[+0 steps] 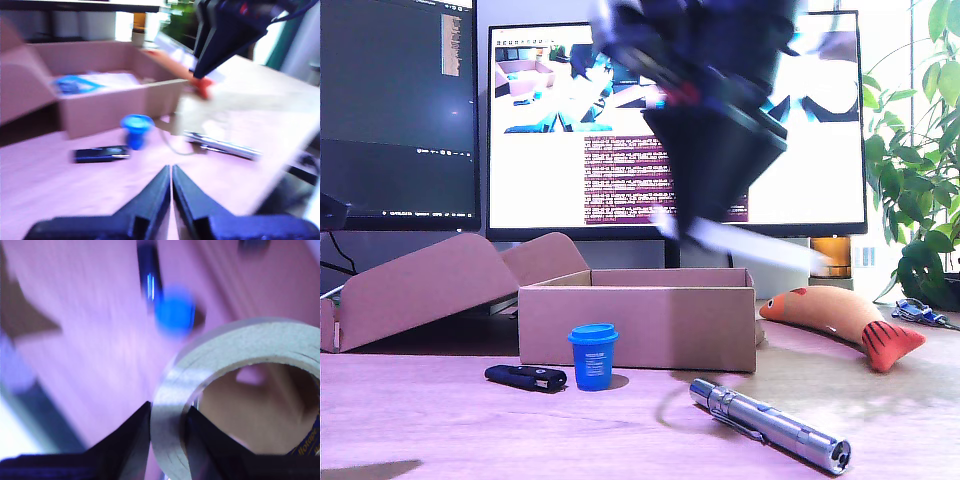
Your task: Pick up the tape roll and place it inside the cardboard box
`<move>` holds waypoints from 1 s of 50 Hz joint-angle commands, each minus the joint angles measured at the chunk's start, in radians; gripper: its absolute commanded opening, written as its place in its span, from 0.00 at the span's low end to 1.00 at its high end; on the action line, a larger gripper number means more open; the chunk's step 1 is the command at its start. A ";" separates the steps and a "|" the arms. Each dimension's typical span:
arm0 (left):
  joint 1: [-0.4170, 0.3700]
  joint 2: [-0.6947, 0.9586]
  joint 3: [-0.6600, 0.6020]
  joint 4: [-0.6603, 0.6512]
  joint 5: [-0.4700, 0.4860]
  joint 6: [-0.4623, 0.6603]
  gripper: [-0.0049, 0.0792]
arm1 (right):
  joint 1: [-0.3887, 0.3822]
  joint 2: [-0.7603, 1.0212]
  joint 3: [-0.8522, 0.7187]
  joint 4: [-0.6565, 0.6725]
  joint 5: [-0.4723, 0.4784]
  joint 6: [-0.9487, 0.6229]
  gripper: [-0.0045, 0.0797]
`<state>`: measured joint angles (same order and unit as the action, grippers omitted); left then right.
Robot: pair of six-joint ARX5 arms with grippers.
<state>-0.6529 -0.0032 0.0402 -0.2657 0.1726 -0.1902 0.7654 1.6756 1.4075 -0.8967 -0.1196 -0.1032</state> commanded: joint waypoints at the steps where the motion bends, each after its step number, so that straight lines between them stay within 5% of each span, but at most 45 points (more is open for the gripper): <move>1: -0.002 -0.010 -0.023 0.018 -0.039 0.007 0.04 | -0.013 0.002 0.005 0.057 0.000 -0.003 0.04; 8: -0.002 -0.010 -0.023 0.066 -0.105 0.008 0.04 | -0.029 0.002 0.005 0.182 0.001 -0.003 0.04; 50: -0.002 -0.010 -0.023 0.023 -0.103 0.007 0.04 | -0.171 0.266 0.007 0.576 0.055 -0.003 0.04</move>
<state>-0.6529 -0.0032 0.0402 -0.2443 0.0719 -0.1871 0.6052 1.9385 1.4078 -0.3378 -0.0700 -0.1040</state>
